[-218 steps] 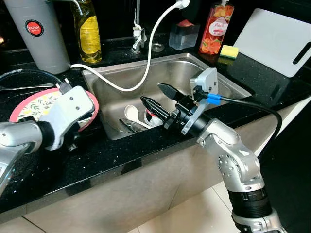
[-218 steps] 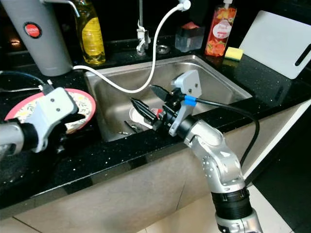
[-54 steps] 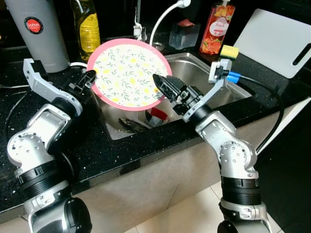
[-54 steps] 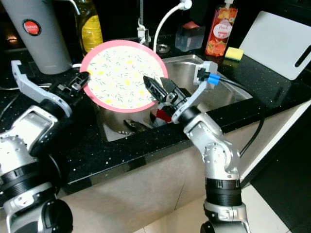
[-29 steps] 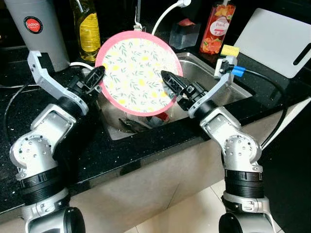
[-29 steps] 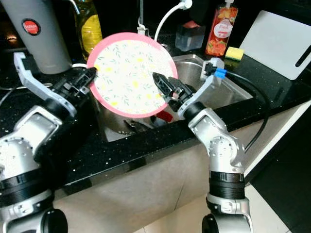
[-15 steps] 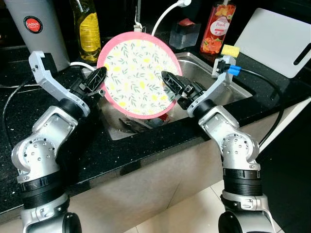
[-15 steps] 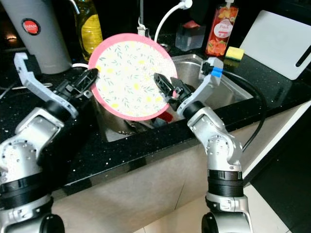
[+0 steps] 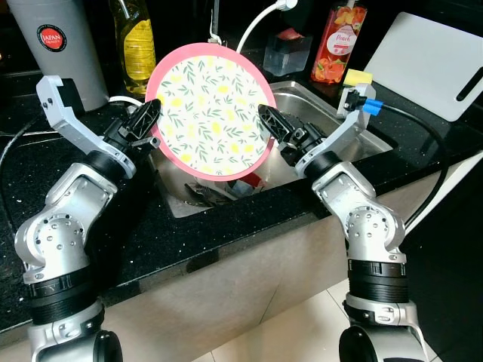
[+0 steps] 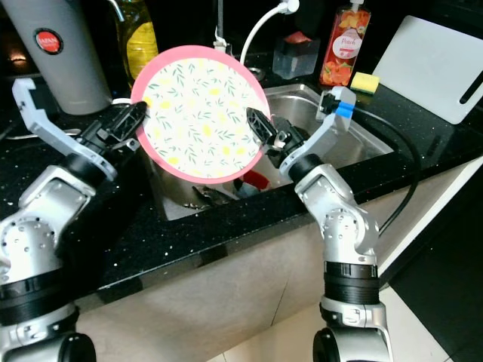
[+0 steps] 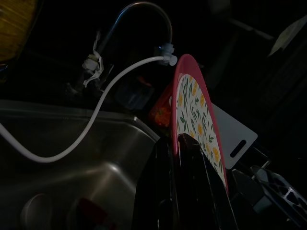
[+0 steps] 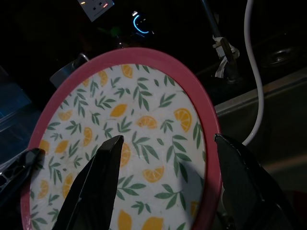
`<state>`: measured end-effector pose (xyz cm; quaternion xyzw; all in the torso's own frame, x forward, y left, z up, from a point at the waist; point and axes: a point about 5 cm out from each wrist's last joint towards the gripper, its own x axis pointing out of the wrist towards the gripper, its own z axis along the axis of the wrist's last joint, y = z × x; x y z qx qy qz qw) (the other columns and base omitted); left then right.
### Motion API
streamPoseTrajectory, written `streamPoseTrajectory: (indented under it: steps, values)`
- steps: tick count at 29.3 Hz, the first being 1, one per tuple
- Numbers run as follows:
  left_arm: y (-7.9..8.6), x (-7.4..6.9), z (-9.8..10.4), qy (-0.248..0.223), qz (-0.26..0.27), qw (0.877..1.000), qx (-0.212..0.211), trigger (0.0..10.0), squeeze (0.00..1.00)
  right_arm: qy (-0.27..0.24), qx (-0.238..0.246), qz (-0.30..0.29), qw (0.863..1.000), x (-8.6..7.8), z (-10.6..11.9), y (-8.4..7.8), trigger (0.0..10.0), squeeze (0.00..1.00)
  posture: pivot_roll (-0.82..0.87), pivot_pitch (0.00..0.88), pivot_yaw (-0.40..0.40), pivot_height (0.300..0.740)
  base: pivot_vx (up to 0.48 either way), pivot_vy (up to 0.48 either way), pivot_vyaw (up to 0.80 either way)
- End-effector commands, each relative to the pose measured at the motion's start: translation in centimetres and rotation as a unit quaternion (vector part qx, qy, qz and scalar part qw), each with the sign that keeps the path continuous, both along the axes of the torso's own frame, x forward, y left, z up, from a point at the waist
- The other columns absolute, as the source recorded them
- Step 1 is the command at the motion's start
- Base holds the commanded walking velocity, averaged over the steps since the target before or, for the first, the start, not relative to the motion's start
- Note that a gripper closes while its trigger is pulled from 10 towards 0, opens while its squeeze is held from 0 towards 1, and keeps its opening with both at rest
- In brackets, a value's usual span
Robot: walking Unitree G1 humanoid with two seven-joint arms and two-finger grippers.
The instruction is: Kitchen organization
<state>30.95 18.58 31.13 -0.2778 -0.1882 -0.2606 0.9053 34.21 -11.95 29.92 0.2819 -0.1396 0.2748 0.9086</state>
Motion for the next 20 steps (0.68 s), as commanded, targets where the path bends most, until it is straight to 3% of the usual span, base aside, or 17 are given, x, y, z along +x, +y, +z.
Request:
streamPoseTrajectory:
  steps: [1, 20]
  values:
    - [-0.05, -0.72, 0.68, -0.029, -0.007, 1.000, 0.007, 10.0, 0.00, 0.003, 0.002, 0.007, 1.000, 0.09, -0.03, 0.17, 10.0, 0.00, -0.10, 0.145, -0.049, 0.740, 0.000, 0.000, 0.00]
    - [-0.83, -1.56, 1.14, -0.049, -0.056, 0.997, 0.006, 10.0, 0.00, 0.028, -0.008, 0.035, 0.999, 0.17, -0.86, 0.74, 10.0, 0.00, -0.10, 0.146, -0.051, 0.740, 0.000, 0.000, 0.00]
